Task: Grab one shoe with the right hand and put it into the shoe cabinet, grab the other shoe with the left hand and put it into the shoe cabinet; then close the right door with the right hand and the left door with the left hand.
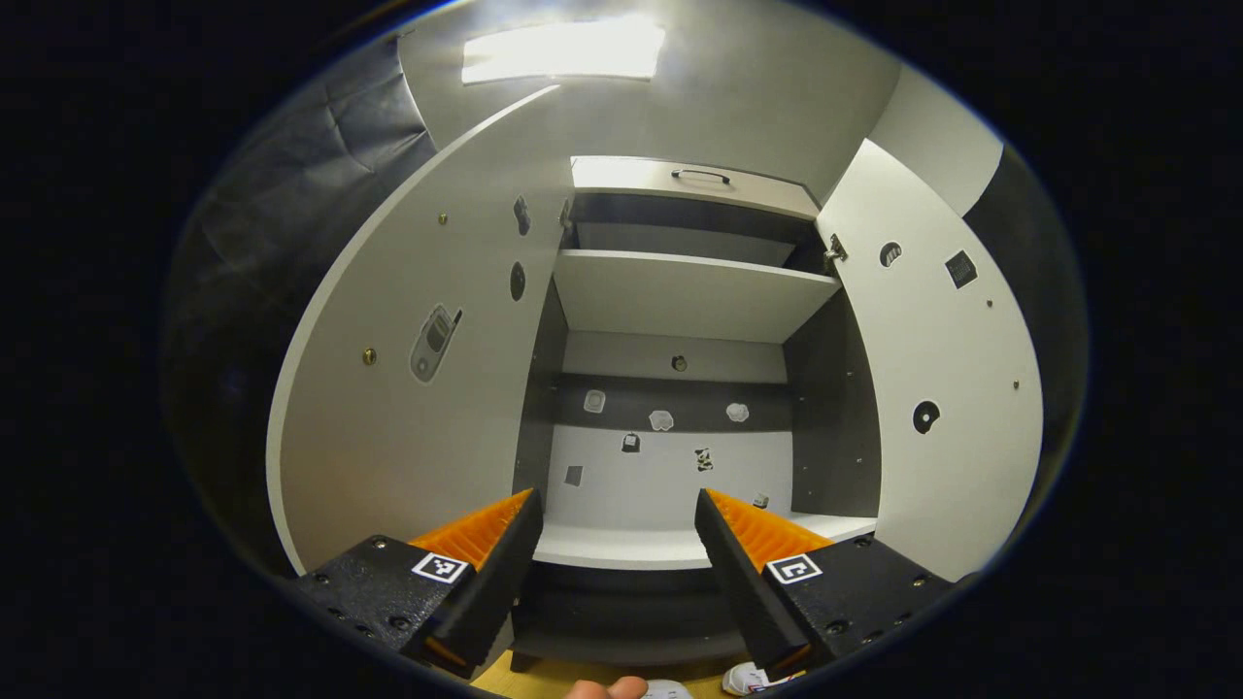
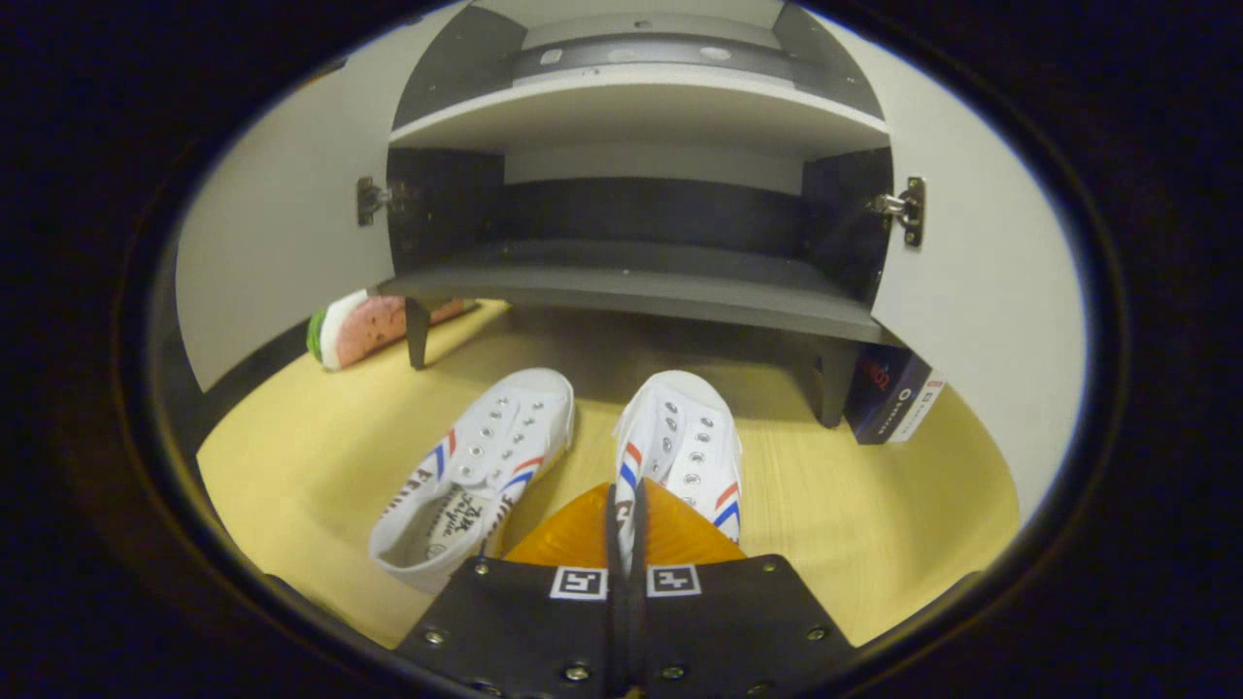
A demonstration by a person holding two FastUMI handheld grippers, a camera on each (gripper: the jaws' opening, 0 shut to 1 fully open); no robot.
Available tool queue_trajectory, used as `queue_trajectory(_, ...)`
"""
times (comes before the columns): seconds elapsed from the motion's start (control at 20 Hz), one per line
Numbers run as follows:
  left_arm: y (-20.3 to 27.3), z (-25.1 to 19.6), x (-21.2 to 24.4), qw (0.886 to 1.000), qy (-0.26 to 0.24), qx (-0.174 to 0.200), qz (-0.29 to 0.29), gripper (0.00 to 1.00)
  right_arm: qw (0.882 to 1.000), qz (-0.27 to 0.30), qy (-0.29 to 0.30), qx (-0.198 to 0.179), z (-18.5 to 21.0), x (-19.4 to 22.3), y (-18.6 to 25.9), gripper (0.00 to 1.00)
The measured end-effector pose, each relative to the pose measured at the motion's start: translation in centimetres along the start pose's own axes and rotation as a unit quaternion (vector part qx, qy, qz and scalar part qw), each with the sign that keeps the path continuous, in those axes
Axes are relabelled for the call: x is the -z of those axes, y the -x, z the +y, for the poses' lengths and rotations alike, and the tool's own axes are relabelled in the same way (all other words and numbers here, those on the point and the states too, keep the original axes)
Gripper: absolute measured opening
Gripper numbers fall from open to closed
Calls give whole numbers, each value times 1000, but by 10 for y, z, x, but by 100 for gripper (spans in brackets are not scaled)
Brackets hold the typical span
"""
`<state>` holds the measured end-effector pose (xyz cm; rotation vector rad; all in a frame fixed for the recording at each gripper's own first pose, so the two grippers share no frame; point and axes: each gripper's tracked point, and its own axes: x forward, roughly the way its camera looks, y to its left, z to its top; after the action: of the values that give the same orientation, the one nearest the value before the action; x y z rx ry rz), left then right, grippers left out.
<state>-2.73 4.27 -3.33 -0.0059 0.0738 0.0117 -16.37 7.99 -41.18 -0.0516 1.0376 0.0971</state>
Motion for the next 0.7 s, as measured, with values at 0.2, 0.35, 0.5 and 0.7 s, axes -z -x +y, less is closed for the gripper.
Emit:
queue_trajectory(0.2,-2,4,4,1000,-2,-4,5,96,998,-67,-11,-1,1,-53,40,0)
queue_trajectory(0.35,-3,8,5,1000,-3,-8,6,96,994,-111,-11,-12,1,-91,76,0)
queue_trajectory(0.5,-4,12,7,1000,-4,-13,8,96,986,-166,-5,-13,0,-134,107,0)
queue_trajectory(0.7,-3,13,7,1000,-3,-15,10,95,973,-228,17,1,-6,-201,126,0)
